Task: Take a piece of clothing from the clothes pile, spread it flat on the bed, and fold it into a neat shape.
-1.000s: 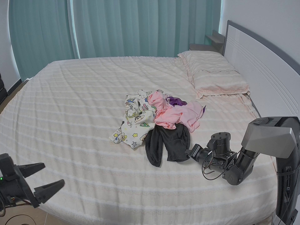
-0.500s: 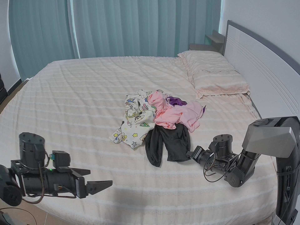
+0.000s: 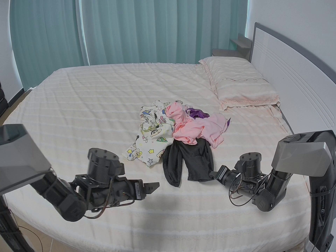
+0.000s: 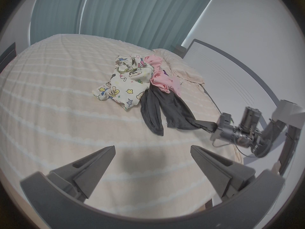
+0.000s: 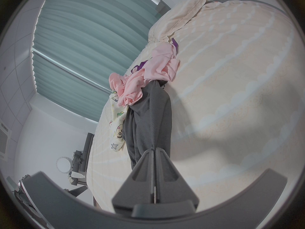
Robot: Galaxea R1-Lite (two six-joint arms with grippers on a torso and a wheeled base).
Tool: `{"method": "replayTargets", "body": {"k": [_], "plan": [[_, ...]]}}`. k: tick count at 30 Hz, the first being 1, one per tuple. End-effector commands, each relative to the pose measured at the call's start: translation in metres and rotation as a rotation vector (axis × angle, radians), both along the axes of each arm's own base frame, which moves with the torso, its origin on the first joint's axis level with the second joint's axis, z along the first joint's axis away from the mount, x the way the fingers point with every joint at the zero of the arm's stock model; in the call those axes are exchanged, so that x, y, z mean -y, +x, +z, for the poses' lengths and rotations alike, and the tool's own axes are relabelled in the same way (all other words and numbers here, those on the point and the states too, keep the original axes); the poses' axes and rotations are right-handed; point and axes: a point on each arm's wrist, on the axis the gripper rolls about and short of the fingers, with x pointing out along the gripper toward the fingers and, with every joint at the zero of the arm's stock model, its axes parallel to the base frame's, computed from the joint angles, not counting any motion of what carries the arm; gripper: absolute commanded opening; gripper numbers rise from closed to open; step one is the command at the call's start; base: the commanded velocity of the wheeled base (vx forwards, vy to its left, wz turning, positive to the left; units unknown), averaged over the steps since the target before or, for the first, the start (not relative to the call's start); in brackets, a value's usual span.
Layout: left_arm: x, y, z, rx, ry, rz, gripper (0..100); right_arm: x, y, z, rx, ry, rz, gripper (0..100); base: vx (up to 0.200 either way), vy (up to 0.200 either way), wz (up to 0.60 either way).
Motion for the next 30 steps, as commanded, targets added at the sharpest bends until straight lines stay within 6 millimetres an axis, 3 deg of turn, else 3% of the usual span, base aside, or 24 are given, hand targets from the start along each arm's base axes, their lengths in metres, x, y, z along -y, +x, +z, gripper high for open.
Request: {"method": "replayTargets", "body": {"k": [1, 19, 30], "plan": [[0.033, 0.025, -0.036, -0.044, 0.014, 0.019, 100, 0.001, -0.004, -0.002, 0.000, 0.000, 0.002, 0, 0.000, 0.000, 0.00], [0.080, 0.091, -0.080, 0.021, -0.018, 0.090, 100, -0.001, -0.003, 0.001, 0.019, 0.006, 0.000, 0, 0.000, 0.000, 0.00], [0.097, 0.112, -0.097, 0.039, -0.044, 0.092, 100, -0.001, -0.003, 0.002, 0.024, 0.003, 0.000, 0, 0.000, 0.000, 0.00]]}}
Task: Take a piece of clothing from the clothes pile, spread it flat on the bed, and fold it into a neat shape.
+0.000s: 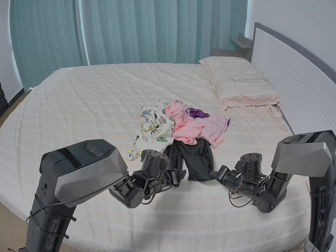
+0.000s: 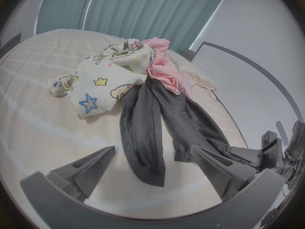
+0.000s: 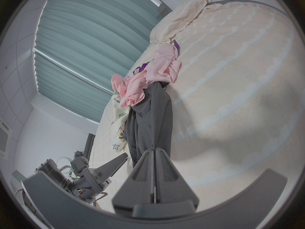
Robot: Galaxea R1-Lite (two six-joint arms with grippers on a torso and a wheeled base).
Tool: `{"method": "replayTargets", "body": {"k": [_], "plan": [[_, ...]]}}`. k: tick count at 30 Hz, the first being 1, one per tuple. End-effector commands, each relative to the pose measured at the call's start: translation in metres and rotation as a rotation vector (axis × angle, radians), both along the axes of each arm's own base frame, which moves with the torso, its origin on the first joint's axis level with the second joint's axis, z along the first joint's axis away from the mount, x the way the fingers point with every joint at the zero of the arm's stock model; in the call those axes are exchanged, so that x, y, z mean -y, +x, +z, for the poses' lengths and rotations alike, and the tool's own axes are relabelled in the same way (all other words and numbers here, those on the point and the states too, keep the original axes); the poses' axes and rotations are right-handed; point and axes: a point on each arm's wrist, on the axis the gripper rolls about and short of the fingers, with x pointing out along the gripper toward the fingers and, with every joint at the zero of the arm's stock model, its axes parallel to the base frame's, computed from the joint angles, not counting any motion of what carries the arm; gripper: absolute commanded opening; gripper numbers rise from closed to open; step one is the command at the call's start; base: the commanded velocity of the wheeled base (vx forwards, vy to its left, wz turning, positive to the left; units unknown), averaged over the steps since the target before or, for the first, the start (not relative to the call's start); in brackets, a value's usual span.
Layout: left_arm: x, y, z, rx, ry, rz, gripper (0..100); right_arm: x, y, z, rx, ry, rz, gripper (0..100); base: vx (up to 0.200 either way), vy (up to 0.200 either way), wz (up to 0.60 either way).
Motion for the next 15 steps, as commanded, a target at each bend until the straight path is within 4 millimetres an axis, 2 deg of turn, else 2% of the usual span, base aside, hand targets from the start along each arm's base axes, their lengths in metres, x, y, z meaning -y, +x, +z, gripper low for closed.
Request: {"method": "replayTargets", "body": {"k": [1, 10, 15], "plan": [[0.005, 0.006, -0.012, -0.005, 0.002, -0.002, 100, 0.000, 0.000, 0.001, 0.006, 0.000, 0.001, 0, 0.000, 0.000, 0.00], [0.025, 0.018, -0.020, -0.007, 0.008, -0.022, 100, 0.000, -0.001, 0.002, 0.009, -0.006, -0.004, 0, 0.000, 0.000, 0.00], [0.026, 0.018, -0.023, -0.004, 0.015, -0.009, 100, -0.001, 0.000, 0.002, 0.012, -0.009, -0.008, 0, 0.000, 0.000, 0.00]]}}
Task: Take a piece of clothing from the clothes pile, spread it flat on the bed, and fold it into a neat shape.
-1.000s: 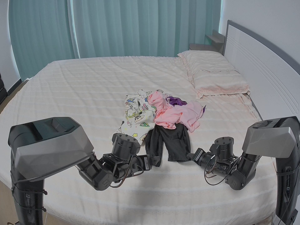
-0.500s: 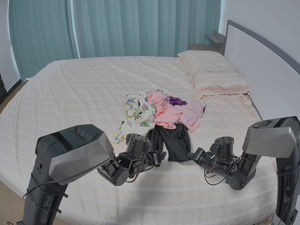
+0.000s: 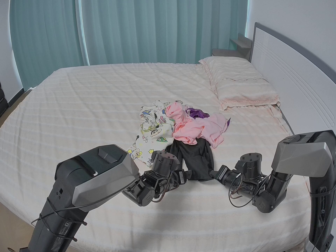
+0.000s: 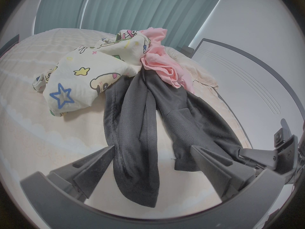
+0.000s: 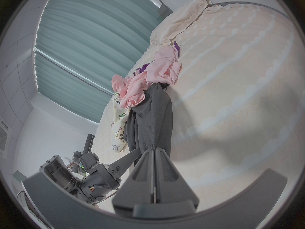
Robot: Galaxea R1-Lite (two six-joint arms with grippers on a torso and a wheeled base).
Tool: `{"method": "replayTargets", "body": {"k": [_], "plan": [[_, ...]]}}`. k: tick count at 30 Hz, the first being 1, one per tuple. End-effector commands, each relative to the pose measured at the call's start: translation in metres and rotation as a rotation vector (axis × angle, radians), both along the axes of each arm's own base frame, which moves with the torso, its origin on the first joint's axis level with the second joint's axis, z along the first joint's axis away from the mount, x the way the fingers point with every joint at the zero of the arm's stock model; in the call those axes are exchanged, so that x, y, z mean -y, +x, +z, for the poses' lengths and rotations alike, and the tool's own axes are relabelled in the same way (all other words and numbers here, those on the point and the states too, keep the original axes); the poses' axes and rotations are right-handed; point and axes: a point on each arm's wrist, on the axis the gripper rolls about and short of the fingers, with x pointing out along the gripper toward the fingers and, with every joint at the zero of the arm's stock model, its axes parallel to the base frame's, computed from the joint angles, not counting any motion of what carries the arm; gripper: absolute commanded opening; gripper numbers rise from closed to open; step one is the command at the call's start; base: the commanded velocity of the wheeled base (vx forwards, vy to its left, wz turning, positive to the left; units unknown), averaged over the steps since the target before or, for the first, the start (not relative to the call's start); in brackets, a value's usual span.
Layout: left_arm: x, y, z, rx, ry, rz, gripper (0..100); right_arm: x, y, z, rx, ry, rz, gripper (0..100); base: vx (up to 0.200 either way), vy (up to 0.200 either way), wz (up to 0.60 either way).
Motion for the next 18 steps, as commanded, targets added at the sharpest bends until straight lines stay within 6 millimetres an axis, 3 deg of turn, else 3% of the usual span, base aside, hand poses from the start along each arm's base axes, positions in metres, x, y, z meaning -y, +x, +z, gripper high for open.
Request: {"method": "replayTargets", "body": {"k": [1, 11, 15, 18], "plan": [[0.002, 0.001, -0.005, 0.002, 0.008, 0.010, 0, 0.000, 0.000, 0.001, 0.004, 0.002, 0.001, 0, 0.000, 0.000, 0.00], [-0.006, -0.003, 0.000, 0.035, 0.070, 0.129, 0, 0.000, 0.000, -0.001, 0.011, 0.005, 0.000, 0, 0.000, 0.000, 0.00], [-0.016, -0.013, 0.025, 0.024, 0.009, 0.182, 0, 0.000, -0.001, 0.004, 0.059, 0.032, 0.001, 0, 0.000, 0.000, 0.00], [-0.022, -0.021, 0.046, 0.022, -0.055, 0.212, 0, -0.002, -0.014, 0.007, 0.118, 0.068, 0.036, 0, 0.000, 0.000, 0.00]]}}
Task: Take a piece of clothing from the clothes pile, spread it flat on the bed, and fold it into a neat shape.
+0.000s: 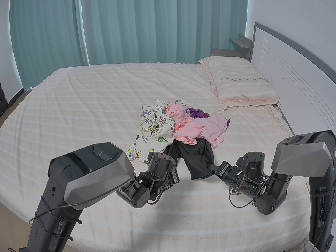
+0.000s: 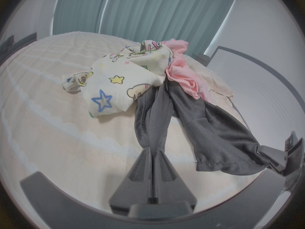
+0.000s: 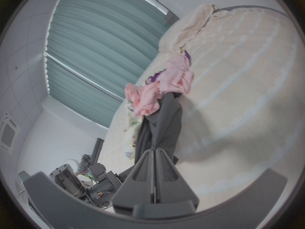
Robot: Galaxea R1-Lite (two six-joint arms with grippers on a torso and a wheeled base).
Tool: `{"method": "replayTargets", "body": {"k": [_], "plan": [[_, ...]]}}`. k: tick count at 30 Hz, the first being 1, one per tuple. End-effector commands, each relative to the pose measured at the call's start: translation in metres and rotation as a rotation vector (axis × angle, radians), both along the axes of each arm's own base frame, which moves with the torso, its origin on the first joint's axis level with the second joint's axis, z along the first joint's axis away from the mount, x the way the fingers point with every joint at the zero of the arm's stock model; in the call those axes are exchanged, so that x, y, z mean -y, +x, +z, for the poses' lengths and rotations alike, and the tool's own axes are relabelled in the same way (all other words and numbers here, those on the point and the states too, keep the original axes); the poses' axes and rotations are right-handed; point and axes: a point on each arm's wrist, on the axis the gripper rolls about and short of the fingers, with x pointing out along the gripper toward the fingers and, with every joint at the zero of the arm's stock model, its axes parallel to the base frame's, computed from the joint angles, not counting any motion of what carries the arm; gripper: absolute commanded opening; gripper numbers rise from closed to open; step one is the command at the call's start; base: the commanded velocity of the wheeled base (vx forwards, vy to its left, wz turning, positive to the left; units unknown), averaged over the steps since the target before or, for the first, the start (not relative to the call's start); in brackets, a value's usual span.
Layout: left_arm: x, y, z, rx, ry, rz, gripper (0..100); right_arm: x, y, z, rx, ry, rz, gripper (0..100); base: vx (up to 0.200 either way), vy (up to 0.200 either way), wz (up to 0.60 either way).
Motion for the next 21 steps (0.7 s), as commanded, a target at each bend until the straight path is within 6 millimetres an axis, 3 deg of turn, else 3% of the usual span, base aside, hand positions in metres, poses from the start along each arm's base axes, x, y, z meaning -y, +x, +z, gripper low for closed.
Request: {"method": "replayTargets", "body": {"k": [1, 8, 15, 21], "plan": [[-0.011, -0.014, 0.049, 0.031, -0.100, 0.044, 0, -0.002, -0.019, 0.001, 0.046, 0.029, 0.047, 0, 0.000, 0.000, 0.00], [-0.036, -0.049, 0.089, 0.058, -0.143, 0.050, 0, -0.010, -0.033, 0.024, 0.090, 0.045, 0.103, 0, 0.000, 0.000, 0.00], [-0.064, -0.087, 0.151, 0.193, -0.257, 0.035, 0, 0.000, -0.046, 0.081, 0.225, 0.113, 0.096, 0, 0.000, 0.000, 0.00], [-0.080, -0.110, 0.203, 0.322, -0.332, 0.030, 0, 0.006, -0.055, 0.117, 0.365, 0.100, 0.112, 0, 0.000, 0.000, 0.00]]}}
